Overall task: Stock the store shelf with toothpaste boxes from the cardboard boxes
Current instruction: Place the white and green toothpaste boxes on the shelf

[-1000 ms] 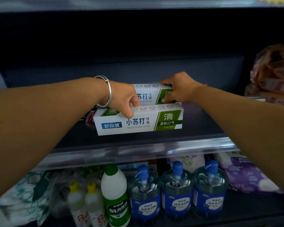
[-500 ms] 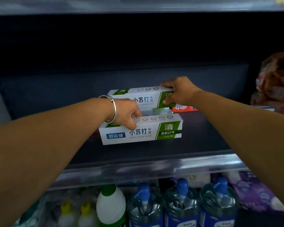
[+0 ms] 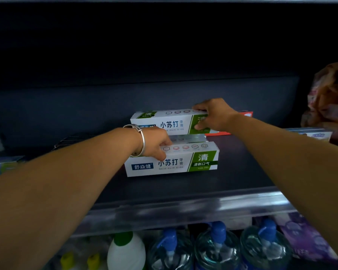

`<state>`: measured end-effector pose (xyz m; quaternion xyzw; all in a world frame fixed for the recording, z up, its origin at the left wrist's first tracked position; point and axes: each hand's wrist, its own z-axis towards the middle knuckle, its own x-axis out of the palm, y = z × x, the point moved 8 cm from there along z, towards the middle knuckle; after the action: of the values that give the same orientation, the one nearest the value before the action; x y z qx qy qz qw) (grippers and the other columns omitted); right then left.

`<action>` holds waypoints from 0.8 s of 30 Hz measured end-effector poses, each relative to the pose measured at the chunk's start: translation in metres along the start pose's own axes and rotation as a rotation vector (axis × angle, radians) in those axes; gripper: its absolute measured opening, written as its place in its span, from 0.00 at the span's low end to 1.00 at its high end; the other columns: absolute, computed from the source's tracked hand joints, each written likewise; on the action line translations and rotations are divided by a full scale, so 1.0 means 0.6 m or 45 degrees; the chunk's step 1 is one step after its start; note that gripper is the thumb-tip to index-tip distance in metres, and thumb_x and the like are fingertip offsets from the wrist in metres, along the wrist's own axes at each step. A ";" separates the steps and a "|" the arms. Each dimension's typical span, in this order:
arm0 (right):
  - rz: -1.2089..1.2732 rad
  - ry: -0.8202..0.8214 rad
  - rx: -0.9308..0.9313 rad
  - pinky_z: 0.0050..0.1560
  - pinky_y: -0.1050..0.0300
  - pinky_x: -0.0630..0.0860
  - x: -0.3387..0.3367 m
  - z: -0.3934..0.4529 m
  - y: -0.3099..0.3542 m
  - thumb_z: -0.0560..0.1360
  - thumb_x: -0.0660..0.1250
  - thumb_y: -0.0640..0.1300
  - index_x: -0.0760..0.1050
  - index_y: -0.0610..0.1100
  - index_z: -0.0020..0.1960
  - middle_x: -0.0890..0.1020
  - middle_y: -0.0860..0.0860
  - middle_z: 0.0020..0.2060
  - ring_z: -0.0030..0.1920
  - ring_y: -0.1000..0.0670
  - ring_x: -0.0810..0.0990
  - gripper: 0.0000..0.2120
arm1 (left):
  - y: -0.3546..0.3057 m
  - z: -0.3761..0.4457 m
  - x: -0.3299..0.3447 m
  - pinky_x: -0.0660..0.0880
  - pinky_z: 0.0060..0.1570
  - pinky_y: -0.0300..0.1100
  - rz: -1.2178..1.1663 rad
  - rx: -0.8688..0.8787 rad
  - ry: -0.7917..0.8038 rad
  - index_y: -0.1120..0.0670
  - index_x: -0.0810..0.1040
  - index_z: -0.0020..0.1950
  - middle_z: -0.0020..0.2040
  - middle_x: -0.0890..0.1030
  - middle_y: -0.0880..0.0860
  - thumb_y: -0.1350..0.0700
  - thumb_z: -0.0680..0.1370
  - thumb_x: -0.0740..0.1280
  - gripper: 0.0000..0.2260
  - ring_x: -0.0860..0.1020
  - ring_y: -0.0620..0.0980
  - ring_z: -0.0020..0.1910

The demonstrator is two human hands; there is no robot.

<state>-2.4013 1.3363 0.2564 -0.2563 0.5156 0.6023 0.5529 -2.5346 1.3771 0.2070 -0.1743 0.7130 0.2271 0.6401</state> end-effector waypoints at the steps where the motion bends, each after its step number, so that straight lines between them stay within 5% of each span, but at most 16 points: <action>1: -0.006 0.007 0.004 0.62 0.60 0.69 0.003 0.002 -0.003 0.70 0.73 0.39 0.67 0.43 0.71 0.74 0.47 0.64 0.63 0.49 0.74 0.31 | 0.000 0.003 0.003 0.76 0.45 0.45 0.008 0.002 0.002 0.51 0.76 0.63 0.47 0.80 0.51 0.53 0.74 0.67 0.17 0.76 0.49 0.41; 17: 0.045 0.037 0.043 0.64 0.58 0.68 0.038 0.034 -0.028 0.70 0.73 0.40 0.66 0.45 0.72 0.73 0.48 0.66 0.65 0.49 0.72 0.32 | 0.025 0.040 0.029 0.69 0.62 0.47 0.027 -0.002 -0.103 0.54 0.69 0.70 0.61 0.70 0.54 0.52 0.76 0.66 0.22 0.70 0.53 0.60; 24: 0.000 0.001 0.059 0.71 0.46 0.64 0.046 0.051 -0.038 0.69 0.74 0.44 0.66 0.49 0.71 0.73 0.49 0.65 0.67 0.46 0.69 0.33 | 0.023 0.047 0.030 0.69 0.62 0.48 0.057 0.009 -0.133 0.54 0.67 0.72 0.61 0.70 0.54 0.52 0.78 0.64 0.23 0.70 0.53 0.60</action>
<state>-2.3794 1.3716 0.2348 -0.2436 0.5297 0.5901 0.5585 -2.5210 1.4048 0.1881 -0.1439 0.6830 0.2478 0.6718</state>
